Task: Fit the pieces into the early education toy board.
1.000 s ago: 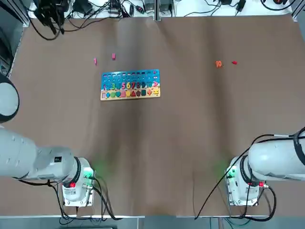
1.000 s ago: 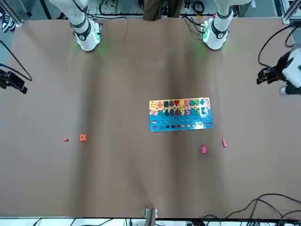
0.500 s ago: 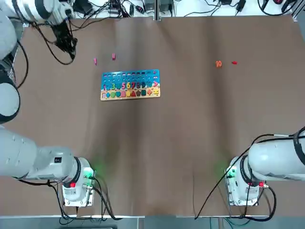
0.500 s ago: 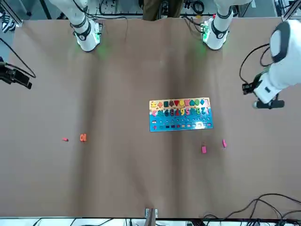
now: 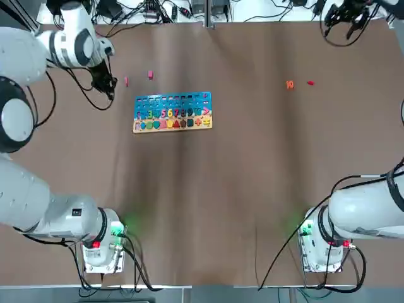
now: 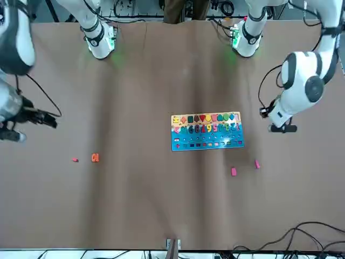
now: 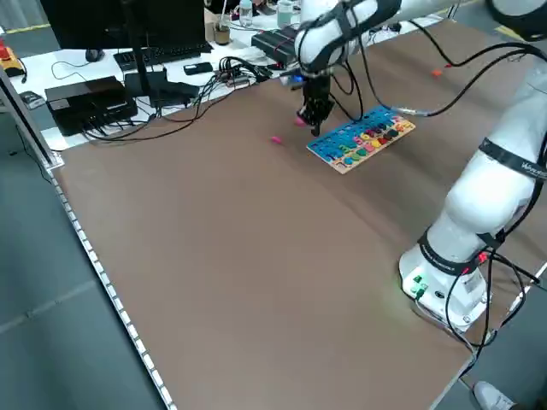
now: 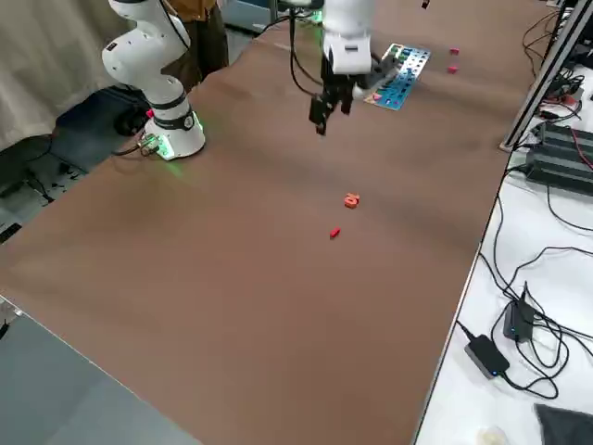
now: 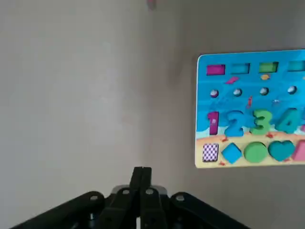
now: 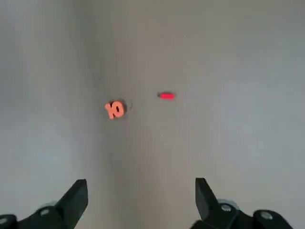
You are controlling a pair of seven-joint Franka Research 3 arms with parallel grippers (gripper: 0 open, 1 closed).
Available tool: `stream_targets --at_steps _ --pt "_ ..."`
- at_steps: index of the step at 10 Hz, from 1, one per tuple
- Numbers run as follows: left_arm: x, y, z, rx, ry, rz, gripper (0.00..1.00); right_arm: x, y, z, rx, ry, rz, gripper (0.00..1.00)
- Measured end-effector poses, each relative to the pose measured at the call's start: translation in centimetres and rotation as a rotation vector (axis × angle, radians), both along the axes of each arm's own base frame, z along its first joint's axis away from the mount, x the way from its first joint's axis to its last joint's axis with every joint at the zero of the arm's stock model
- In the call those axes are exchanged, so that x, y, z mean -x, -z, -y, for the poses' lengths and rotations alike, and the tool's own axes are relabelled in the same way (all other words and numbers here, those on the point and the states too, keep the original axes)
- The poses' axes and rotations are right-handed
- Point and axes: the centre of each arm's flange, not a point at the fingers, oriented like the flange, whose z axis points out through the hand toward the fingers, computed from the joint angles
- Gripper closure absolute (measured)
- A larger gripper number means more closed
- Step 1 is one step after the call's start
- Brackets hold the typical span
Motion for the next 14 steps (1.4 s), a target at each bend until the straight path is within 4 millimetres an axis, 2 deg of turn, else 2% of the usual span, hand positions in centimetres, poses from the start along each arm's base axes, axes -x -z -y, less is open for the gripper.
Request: stream_targets --at_steps 3,5,6,7,8,9,14 --pt "0.0 5.6 1.8 0.002 -0.035 0.017 0.99 -1.3 6.9 -1.0 -0.006 -0.019 0.027 0.01" --pt "0.1 7.7 2.4 0.003 -0.048 0.009 0.99 -2.7 13.1 -1.7 -0.015 -0.031 0.018 0.01" --pt "0.3 8.4 2.8 0.004 -0.047 -0.002 0.99 -2.9 16.2 -2.9 -0.020 -0.049 -0.007 0.01" --pt "0.4 8.9 3.0 0.005 -0.047 -0.012 0.99 -2.9 18.7 -4.0 -0.023 -0.061 -0.034 0.01" --pt "0.5 9.4 3.2 0.004 -0.051 -0.020 0.99 -2.9 20.3 -4.3 -0.025 -0.066 -0.051 0.01" --pt "0.6 9.9 3.3 0.003 -0.058 -0.025 0.99 -3.0 21.0 -4.2 -0.026 -0.064 -0.056 0.01" --pt "0.4 11.7 4.7 0.005 -0.090 -0.014 0.99 -3.8 20.4 -4.4 -0.022 -0.084 -0.017 0.01"
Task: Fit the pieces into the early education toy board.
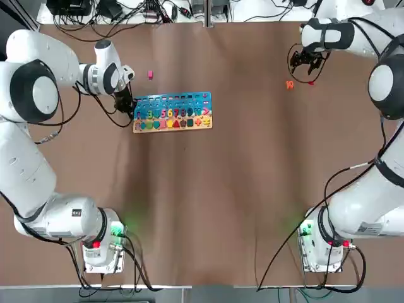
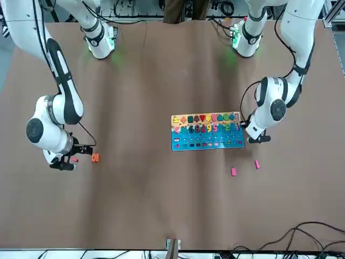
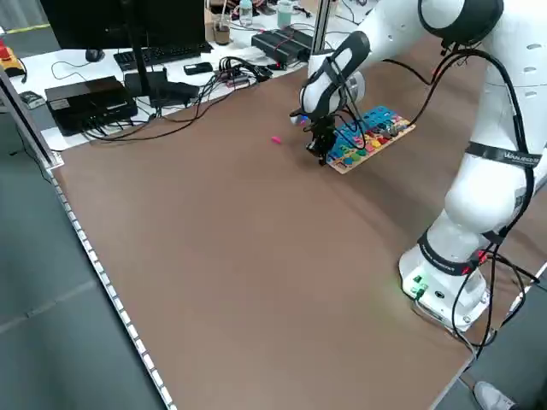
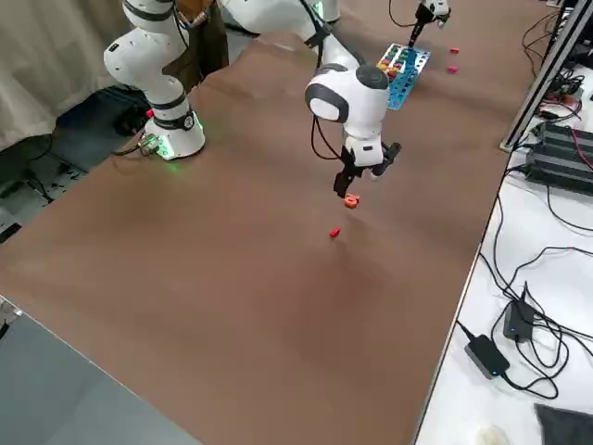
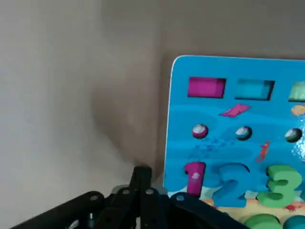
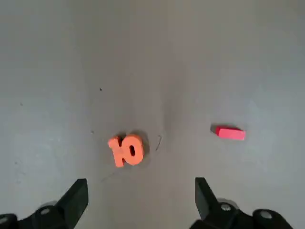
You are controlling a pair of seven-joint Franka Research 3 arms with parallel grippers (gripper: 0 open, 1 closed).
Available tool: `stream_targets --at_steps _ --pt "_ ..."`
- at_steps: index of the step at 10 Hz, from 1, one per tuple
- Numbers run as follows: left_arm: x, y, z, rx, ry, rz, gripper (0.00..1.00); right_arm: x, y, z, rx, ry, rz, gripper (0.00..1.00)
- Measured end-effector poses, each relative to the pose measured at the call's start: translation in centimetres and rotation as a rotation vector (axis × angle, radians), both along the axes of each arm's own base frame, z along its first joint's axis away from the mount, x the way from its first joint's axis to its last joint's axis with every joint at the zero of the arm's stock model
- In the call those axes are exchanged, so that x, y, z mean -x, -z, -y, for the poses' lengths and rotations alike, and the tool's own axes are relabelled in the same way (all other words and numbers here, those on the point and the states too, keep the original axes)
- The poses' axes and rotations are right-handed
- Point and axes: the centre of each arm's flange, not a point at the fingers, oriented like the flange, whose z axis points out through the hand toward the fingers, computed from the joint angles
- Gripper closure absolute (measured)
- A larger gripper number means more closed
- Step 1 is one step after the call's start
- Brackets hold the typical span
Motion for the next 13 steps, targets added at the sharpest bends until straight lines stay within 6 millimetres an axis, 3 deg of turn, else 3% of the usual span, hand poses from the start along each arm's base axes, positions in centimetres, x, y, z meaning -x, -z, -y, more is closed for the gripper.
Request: stream_targets --at_steps 3,9,11,13 --pt "-0.1 0.0 1.5 -0.005 -0.022 0.001 0.99 -0.7 -0.5 -0.2 0.001 -0.026 0.022 0.00" --pt "-0.9 -0.2 6.8 0.023 -0.037 0.013 0.99 -0.7 3.4 -0.8 -0.005 -0.040 0.009 0.02" --pt "-1.0 -0.2 9.3 0.023 -0.037 0.018 0.99 -0.6 5.3 -1.1 -0.007 -0.046 -0.001 0.04" --pt "-1.5 -0.2 10.9 0.023 -0.051 0.024 0.99 -0.7 5.9 -2.2 -0.009 -0.065 0.011 0.12"
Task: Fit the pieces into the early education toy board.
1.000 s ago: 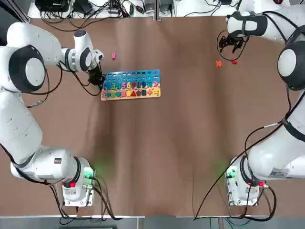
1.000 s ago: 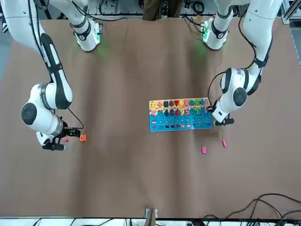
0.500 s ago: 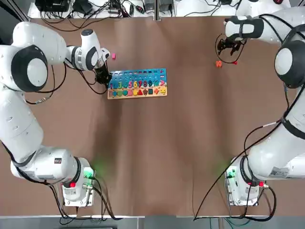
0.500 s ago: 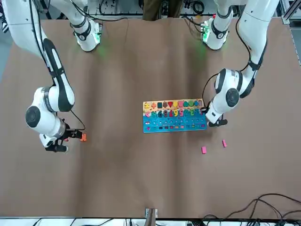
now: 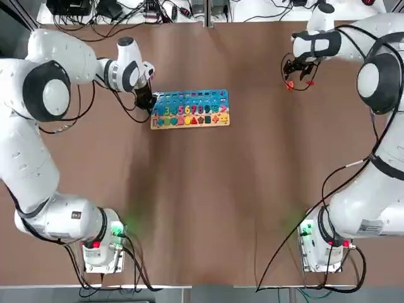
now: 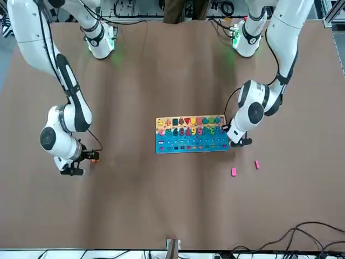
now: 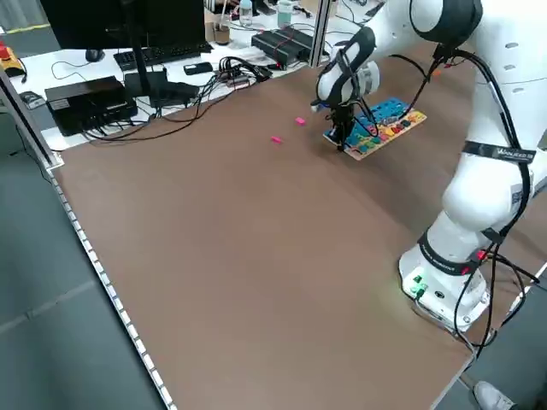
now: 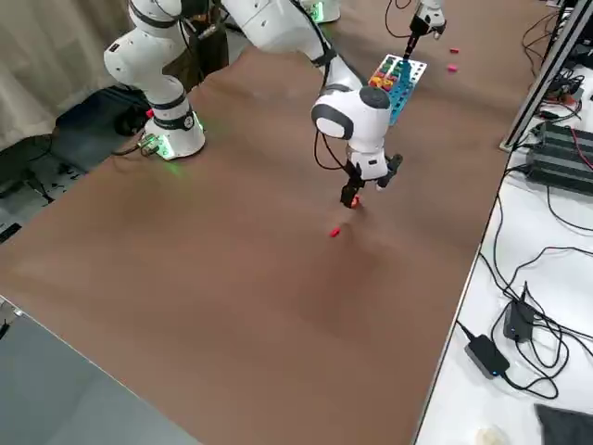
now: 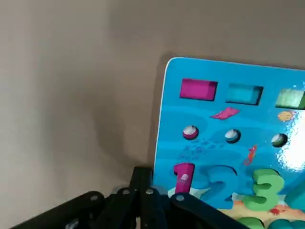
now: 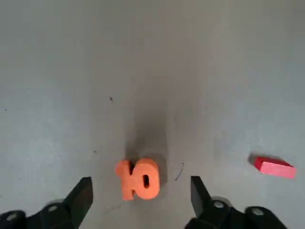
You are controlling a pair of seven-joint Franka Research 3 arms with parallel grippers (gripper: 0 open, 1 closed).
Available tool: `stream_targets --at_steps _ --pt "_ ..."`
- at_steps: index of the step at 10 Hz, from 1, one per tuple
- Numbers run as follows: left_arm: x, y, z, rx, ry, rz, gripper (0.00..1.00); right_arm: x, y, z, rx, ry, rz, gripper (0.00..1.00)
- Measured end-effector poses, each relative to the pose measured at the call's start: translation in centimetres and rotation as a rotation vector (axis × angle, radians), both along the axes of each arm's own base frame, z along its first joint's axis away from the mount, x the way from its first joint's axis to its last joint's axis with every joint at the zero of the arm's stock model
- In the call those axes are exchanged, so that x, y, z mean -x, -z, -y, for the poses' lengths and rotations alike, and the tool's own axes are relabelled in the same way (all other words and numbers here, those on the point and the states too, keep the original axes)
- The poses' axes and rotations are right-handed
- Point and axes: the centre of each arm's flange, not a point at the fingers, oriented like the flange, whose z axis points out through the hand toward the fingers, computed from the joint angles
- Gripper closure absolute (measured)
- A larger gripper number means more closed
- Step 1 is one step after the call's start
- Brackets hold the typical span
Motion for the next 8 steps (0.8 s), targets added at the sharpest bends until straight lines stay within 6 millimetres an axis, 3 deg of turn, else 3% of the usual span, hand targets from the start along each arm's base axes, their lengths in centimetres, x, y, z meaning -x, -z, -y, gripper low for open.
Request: stream_targets --at_steps 3,8 --pt "-0.5 0.0 2.3 -0.005 -0.004 0.006 0.99 -0.1 0.0 -0.8 0.000 -0.013 0.017 0.22" --pt "-0.8 0.0 7.8 -0.006 -0.066 0.023 0.99 0.2 2.7 0.1 0.002 0.002 -0.004 0.22"
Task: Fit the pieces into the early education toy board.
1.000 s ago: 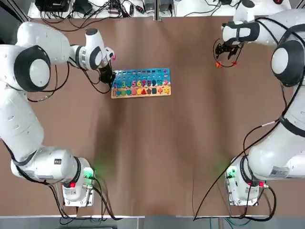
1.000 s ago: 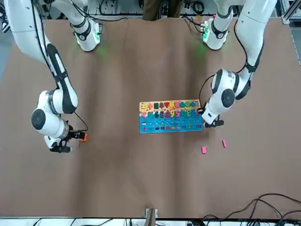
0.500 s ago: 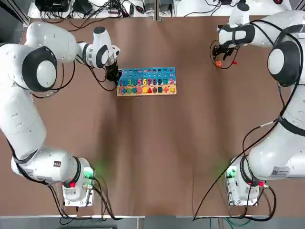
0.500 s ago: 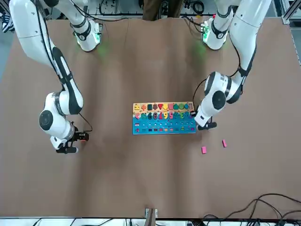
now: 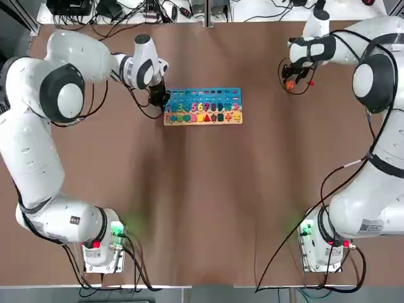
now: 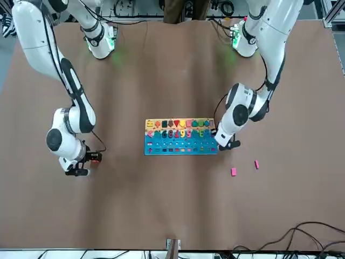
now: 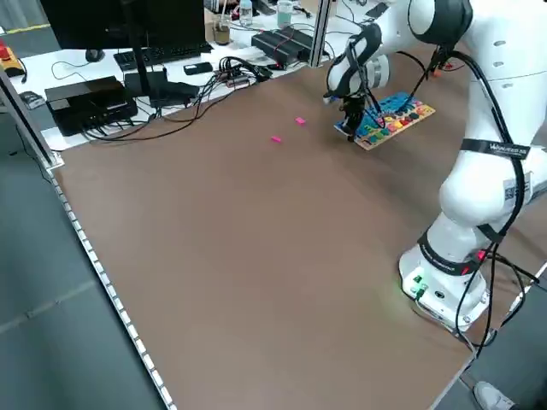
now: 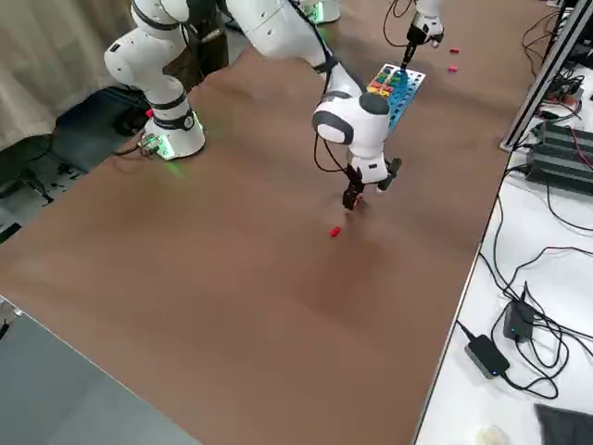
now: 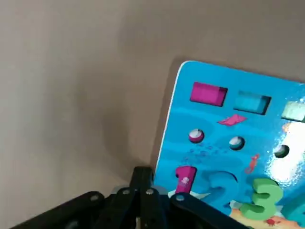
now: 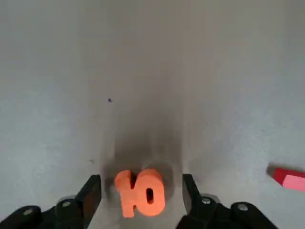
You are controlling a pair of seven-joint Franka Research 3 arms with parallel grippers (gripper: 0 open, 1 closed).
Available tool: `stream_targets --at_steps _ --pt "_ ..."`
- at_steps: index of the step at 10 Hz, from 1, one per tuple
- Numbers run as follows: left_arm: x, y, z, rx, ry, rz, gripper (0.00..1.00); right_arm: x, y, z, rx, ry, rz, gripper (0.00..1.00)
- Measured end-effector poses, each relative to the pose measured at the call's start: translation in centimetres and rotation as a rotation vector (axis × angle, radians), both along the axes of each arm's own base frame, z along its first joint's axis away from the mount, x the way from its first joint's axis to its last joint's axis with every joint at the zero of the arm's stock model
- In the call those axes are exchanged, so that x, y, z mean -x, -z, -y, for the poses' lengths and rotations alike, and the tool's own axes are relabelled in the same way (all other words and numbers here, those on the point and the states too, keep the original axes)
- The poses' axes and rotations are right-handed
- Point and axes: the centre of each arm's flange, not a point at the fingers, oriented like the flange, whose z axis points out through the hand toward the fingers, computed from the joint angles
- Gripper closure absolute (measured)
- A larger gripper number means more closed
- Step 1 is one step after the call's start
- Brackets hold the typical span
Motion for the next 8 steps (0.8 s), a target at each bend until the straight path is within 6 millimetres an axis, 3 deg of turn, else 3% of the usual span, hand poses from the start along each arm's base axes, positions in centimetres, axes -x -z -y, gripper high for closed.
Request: stream_targets --at_steps 3,8 --pt "0.3 0.0 3.6 -0.006 -0.036 0.008 0.99 0.0 0.1 -0.1 0.000 -0.001 0.000 0.29" --pt "1.7 0.0 10.4 0.009 -0.017 0.027 0.99 0.0 0.1 -0.2 -0.001 -0.003 0.001 0.29"
